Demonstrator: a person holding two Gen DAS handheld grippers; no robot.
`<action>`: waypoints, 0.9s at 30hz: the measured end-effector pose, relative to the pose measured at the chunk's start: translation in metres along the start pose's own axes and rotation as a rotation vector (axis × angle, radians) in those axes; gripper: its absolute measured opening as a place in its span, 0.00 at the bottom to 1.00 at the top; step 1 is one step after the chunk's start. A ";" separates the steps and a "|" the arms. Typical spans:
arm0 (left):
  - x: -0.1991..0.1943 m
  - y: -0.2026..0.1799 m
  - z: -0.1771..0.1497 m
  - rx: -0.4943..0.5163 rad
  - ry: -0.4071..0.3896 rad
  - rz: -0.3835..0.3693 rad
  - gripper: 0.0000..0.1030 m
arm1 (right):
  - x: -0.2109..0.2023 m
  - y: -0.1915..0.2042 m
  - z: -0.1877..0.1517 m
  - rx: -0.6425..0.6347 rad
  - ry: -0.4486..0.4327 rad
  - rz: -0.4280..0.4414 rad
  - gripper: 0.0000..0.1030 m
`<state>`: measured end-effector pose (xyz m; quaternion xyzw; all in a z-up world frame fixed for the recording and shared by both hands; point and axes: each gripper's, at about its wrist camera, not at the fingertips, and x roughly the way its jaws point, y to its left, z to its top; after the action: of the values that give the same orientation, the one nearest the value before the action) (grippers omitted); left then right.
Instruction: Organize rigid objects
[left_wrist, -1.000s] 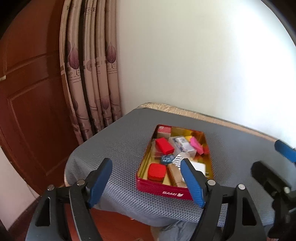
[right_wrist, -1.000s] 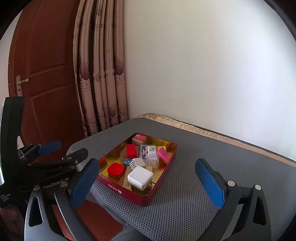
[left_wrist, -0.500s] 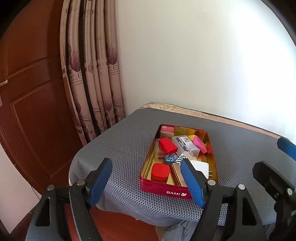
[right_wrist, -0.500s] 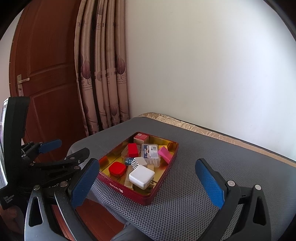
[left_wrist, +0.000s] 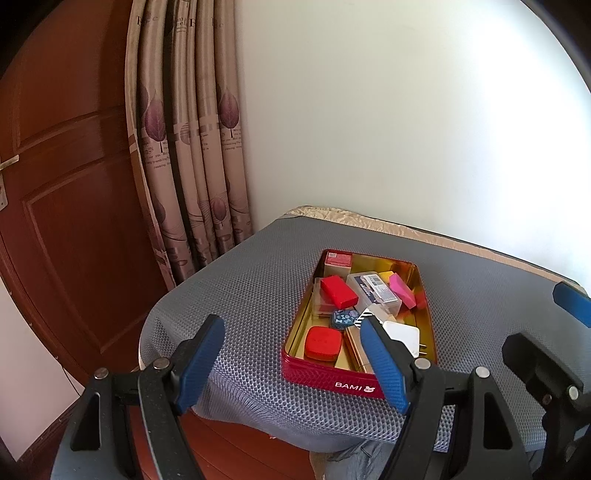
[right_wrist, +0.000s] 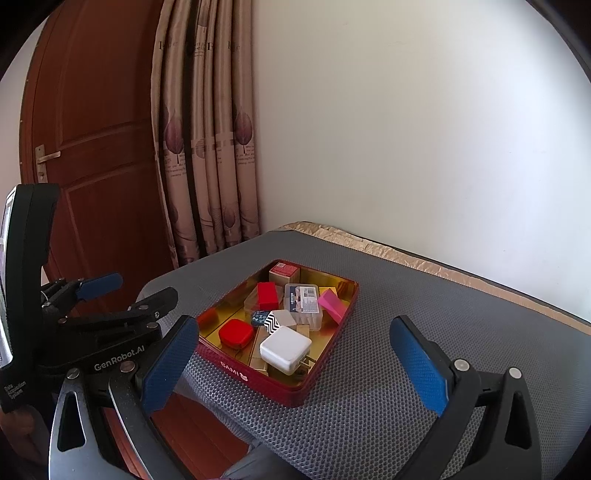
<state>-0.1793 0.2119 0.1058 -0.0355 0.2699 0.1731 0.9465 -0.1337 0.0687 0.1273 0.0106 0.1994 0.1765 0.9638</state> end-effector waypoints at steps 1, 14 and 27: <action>0.000 0.000 0.000 -0.001 0.000 -0.001 0.76 | 0.000 0.000 0.000 0.001 0.001 0.001 1.00; -0.001 0.003 0.000 -0.002 0.001 0.014 0.76 | -0.001 0.001 0.000 -0.006 0.002 0.007 1.00; 0.000 0.003 0.000 -0.003 0.017 0.019 0.76 | -0.001 0.002 0.000 -0.008 0.001 0.008 1.00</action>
<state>-0.1801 0.2144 0.1055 -0.0357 0.2780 0.1824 0.9424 -0.1358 0.0704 0.1279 0.0074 0.1993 0.1813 0.9630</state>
